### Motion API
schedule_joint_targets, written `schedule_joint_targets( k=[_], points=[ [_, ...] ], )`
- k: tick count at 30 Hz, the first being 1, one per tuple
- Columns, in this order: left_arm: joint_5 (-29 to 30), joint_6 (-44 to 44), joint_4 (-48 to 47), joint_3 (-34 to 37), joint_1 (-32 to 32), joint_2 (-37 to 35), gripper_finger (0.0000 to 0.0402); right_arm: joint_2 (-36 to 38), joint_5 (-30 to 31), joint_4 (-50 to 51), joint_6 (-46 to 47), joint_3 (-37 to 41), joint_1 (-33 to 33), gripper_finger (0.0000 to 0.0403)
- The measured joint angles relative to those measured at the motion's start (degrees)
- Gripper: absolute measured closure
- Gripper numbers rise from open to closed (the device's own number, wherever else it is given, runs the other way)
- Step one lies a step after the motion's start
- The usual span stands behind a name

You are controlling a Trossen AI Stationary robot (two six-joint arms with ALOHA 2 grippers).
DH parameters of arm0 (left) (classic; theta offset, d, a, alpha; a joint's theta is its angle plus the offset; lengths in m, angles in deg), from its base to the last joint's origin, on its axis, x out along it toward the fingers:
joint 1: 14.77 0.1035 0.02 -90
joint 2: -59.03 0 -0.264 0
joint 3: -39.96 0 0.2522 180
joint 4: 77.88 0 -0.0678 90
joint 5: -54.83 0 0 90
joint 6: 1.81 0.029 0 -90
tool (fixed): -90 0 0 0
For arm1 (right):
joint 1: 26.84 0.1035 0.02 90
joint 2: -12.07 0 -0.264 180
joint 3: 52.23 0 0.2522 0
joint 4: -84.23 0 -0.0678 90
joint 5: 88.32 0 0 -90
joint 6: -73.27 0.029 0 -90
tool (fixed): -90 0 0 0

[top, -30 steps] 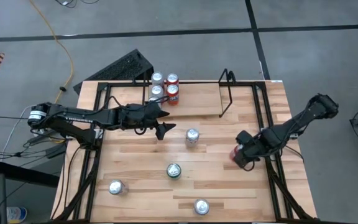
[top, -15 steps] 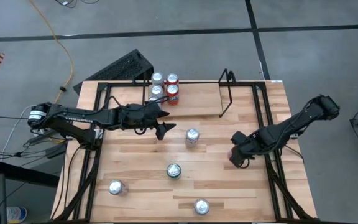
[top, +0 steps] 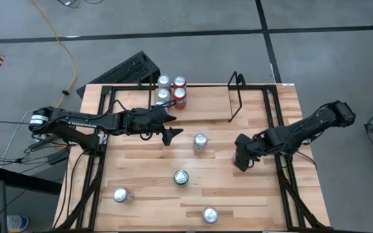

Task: Place canned beverage on shelf
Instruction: Put the red soda can on the shelf aligned with the other red soda cans

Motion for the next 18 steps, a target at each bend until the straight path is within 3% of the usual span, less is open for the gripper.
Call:
schedule_joint_targets(
  k=[11, 18],
  points=[
    [-0.4, 0.5, 0.1, 0.0, 0.0, 0.0, 0.0065, 0.0, 0.3, -10.1, -18.7, 0.0, -13.4, 0.0083],
    [-0.4, 0.5, 0.1, 0.0, 0.0, 0.0, 0.0065, -0.6, -0.8, -16.0, -28.6, 0.0, -18.3, 0.0083]
  ],
)
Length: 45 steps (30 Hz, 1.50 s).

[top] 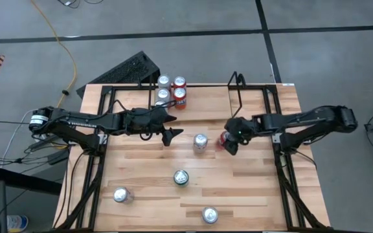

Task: Place canned beverage on shelf
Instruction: Put the red soda can on the shelf aligned with the other red soda cans

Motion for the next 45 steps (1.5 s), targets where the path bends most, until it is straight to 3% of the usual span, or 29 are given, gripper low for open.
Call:
schedule_joint_targets(
  k=[13, 21, 27, 31, 36, 41, 45],
  points=[
    [-1.8, 1.8, 0.7, 0.0, 0.0, 0.0, 0.0065, -9.0, -6.2, -7.1, -5.1, -0.8, -1.3, 0.006],
    [-2.0, 4.9, 1.9, 0.0, 0.1, 0.0, 0.0065, -10.1, -6.3, -7.5, -10.7, -6.8, -2.4, 0.0051],
    [-3.7, 6.6, 5.5, 0.0, 1.4, 0.0, 0.0065, -6.5, -6.5, -1.6, -12.2, -13.0, -3.7, 0.0051],
    [-9.1, 6.8, 7.1, 0.0, 3.4, 0.0, 0.0065, -3.0, -6.5, 3.8, -12.3, -18.4, -3.4, 0.0051],
    [-14.3, 14.1, 7.2, -0.4, 4.4, 0.0, 0.0065, 1.6, -6.5, 11.5, -9.6, -24.7, -1.6, 0.0051],
    [-13.6, 17.0, 7.6, -4.6, 4.5, 1.3, 0.0065, 7.2, -5.7, 14.0, -4.9, -29.6, 1.3, 0.0051],
    [-13.9, 17.7, 2.7, -11.0, 4.8, 6.0, 0.0065, 10.8, -0.9, 14.8, -3.3, -30.7, 4.1, 0.0051]
  ],
)
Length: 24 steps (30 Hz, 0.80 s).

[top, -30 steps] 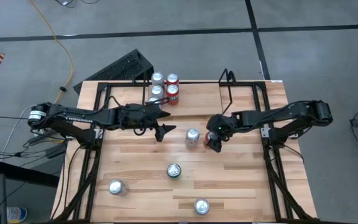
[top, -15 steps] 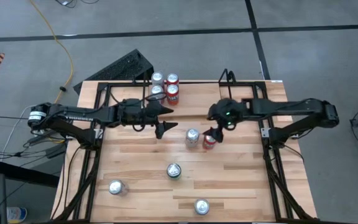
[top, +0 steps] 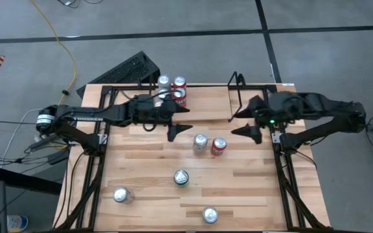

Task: Place canned beverage on shelf
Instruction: Put the red soda can on the shelf aligned with the other red soda cans

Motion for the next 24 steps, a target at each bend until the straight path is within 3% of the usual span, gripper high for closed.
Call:
schedule_joint_targets(
  k=[6, 10, 15, 24],
  points=[
    [-1.2, 5.0, -10.0, -13.0, -0.6, 10.6, 0.0065, 3.3, 4.9, 0.7, 0.0, 0.0, 2.5, 0.0051],
    [-3.5, 9.8, -9.9, -20.6, -1.2, 17.7, 0.0065, 4.2, 5.3, 1.6, 0.0, 0.0, 3.3, 0.0051],
    [-8.0, 9.4, -9.8, -29.3, -2.4, 27.0, 0.0065, 4.3, 5.3, 3.2, 0.0, 0.0, 4.1, 0.0051],
    [-10.2, 10.4, -10.1, -36.1, -4.7, 36.5, 0.0065, 4.3, 5.3, 5.6, 0.0, 0.0, 4.5, 0.0051]
  ],
)
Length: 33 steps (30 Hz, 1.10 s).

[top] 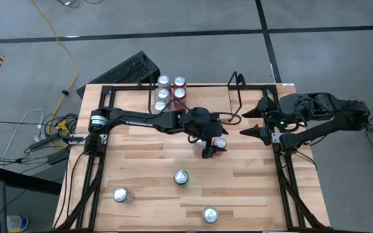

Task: Place canned beverage on shelf
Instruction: Put the red soda can on the shelf aligned with the other red soda cans

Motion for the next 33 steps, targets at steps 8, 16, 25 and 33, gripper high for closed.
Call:
schedule_joint_targets(
  k=[8, 16, 25, 33],
  points=[
    [0.7, 0.2, 0.0, -0.1, 0.0, 4.1, 0.0065, 0.0, -0.2, 2.3, -0.5, 0.0, 0.0, 0.0051],
    [7.2, 7.3, -2.9, -0.1, -0.4, 4.7, 0.0065, 0.0, -0.3, 3.7, -0.7, 0.0, 0.0, 0.0051],
    [7.6, 4.9, -4.3, 0.0, -0.8, 6.2, 0.0065, 0.0, -0.3, 4.0, -2.0, 0.0, 0.0, 0.0051],
    [7.8, 3.7, -4.3, -0.1, -0.5, 7.4, 0.0065, 0.0, -0.4, 4.5, -2.0, 0.0, 0.0, 0.0051]
  ],
)
